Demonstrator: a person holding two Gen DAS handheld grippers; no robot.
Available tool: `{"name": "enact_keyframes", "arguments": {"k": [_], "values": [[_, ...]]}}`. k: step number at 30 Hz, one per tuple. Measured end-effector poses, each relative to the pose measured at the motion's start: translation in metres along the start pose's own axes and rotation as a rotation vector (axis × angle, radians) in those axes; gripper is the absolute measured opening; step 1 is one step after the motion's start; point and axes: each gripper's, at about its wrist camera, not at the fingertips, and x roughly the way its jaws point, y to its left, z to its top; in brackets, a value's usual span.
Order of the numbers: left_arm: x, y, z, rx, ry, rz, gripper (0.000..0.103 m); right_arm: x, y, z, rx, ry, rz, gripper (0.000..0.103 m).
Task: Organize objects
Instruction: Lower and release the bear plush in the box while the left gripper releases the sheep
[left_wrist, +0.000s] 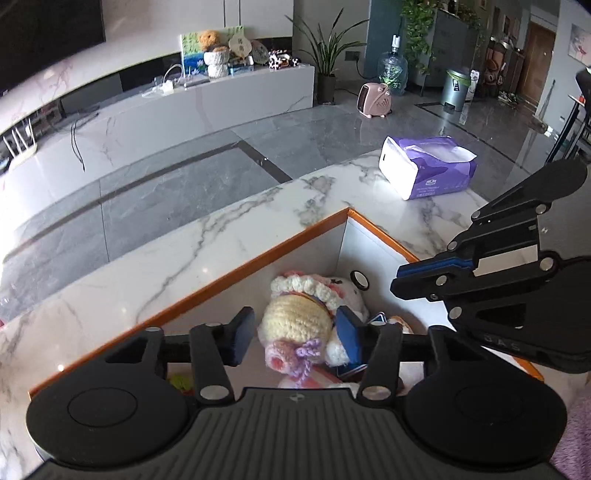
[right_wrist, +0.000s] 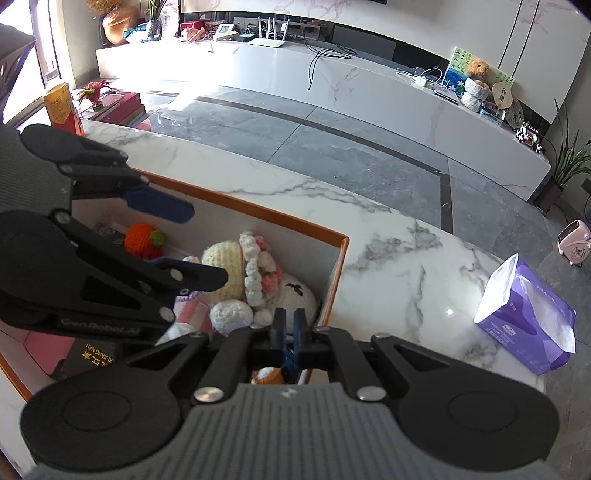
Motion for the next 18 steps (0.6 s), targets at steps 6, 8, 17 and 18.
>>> {"name": "enact_keyframes", "arguments": {"k": [6, 8, 17, 18], "values": [[0.027, 0.003, -0.006, -0.084, 0.055, 0.026, 0.023, 0.006, 0.003, -0.005, -0.001, 0.016, 0.002, 0.003], [0.035, 0.005, -0.01, -0.095, 0.073, 0.054, 0.023, 0.005, 0.001, -0.007, -0.001, 0.019, -0.006, 0.003], [-0.015, 0.005, -0.023, -0.174, -0.043, 0.04, 0.025, -0.021, -0.004, -0.016, 0.05, -0.015, 0.034, 0.006], [-0.029, -0.001, -0.026, -0.163, -0.069, 0.033, 0.025, -0.029, -0.002, -0.018, 0.051, -0.029, 0.038, 0.007]]}}
